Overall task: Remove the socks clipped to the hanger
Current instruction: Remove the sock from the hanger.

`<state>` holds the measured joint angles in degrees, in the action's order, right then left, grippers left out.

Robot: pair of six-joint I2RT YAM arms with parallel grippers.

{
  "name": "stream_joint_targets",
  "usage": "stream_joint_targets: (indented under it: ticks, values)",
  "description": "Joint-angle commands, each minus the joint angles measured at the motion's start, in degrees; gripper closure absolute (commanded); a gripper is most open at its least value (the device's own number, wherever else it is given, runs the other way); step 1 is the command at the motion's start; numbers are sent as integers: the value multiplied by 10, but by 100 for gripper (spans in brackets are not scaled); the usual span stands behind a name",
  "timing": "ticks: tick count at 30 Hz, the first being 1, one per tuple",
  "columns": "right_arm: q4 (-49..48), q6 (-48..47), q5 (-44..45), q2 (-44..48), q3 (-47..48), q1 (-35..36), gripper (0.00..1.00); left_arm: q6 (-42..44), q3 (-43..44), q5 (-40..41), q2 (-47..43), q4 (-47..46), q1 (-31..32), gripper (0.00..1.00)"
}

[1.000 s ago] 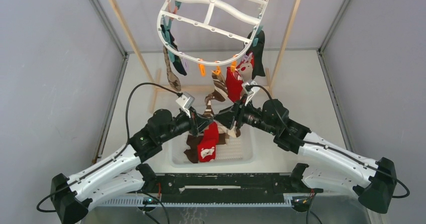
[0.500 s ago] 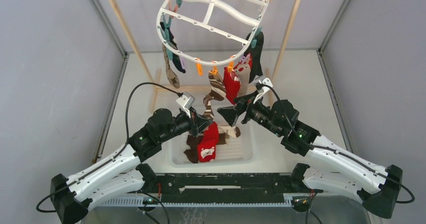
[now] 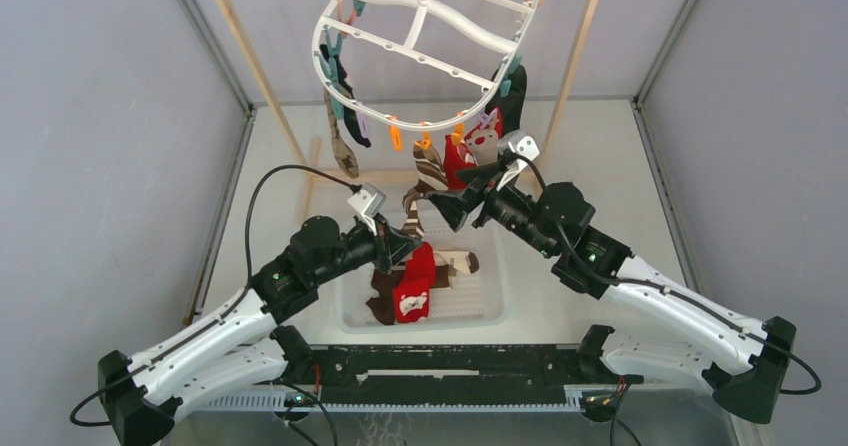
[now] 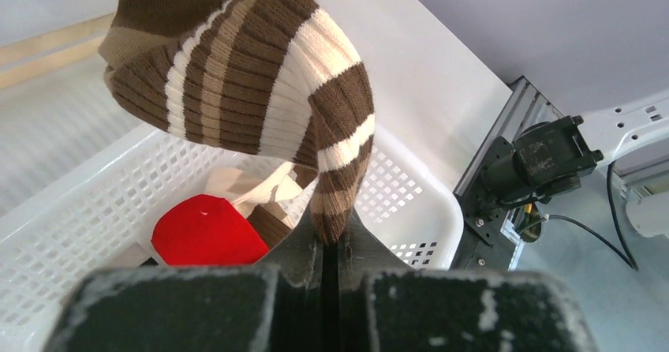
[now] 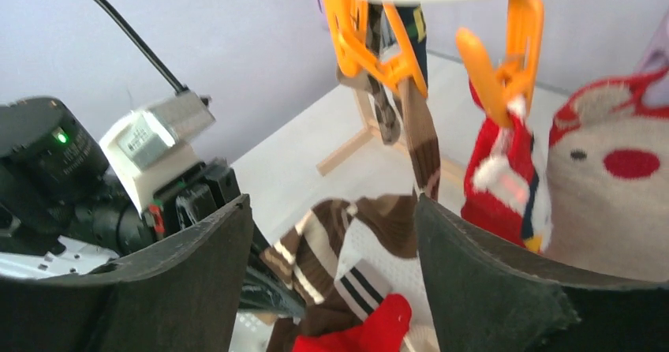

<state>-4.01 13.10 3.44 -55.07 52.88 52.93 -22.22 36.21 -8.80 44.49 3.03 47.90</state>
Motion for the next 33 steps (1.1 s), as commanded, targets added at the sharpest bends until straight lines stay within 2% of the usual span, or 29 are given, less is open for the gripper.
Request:
stream_joint_targets:
  ticks: [1,5,11,16,33]
  values:
    - [-40,-50,0,-21,52,8,23,16,39,-4,-12,-2,4,100]
    - [-48,-71,-6,-42,74,11,35,19,43,-2,-16,5,4,100]
    - [-55,-105,8,-71,102,14,36,20,54,-2,-25,24,4,100]
    - [-67,-123,20,-86,108,14,37,20,90,12,-34,81,4,100]
    - [-105,-127,41,-116,118,14,42,10,157,22,-78,162,5,99]
